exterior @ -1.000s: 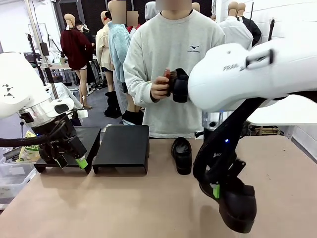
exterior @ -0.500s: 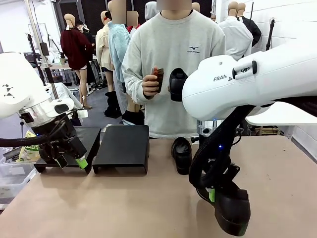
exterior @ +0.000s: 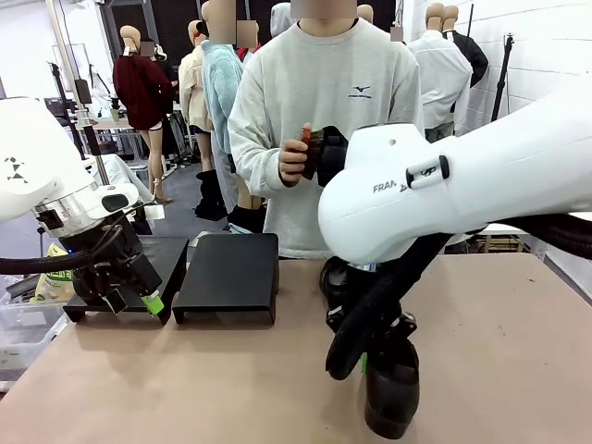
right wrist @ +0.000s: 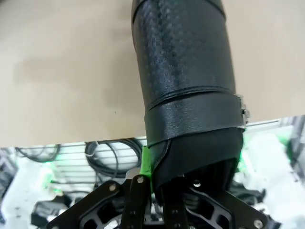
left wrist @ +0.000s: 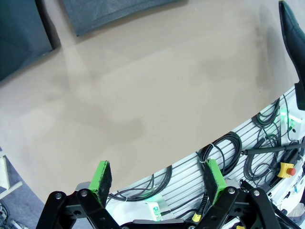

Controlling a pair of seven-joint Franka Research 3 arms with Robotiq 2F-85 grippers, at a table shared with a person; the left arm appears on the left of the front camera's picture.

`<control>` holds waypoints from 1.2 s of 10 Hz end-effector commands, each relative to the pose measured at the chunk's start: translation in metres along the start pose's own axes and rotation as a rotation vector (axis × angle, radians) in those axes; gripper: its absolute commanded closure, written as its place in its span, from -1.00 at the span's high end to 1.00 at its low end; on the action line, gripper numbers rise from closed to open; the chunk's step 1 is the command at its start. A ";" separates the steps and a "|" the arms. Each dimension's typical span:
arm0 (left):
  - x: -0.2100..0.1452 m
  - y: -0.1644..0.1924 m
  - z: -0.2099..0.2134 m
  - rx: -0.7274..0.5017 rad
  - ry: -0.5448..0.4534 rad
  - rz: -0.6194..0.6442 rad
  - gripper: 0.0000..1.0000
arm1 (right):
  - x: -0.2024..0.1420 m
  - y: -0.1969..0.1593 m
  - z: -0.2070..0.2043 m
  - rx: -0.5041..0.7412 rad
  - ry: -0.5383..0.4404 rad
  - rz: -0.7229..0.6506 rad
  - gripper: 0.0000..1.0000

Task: Organize the shoes by placing them on the stand.
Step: Pick up one Shoe and place it in the middle of the table.

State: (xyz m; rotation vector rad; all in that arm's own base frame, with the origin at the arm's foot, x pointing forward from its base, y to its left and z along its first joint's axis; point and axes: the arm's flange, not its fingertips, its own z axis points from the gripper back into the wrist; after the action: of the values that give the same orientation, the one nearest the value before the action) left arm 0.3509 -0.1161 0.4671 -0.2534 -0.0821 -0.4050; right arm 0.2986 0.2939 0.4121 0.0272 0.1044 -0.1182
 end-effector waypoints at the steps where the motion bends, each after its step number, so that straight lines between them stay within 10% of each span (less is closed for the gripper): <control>1: 0.000 0.000 0.000 -0.003 -0.001 0.004 1.00 | -0.012 0.014 -0.008 -0.017 -0.052 -0.025 -1.00; 12: 0.000 0.000 0.000 -0.003 -0.001 0.004 1.00 | -0.007 0.072 -0.045 -0.128 -0.203 0.168 -1.00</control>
State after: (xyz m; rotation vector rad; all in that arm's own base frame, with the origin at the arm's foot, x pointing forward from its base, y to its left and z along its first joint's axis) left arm 0.3508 -0.1161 0.4672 -0.2534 -0.0822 -0.4051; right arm 0.2890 0.3559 0.3704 -0.0988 -0.0585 0.0789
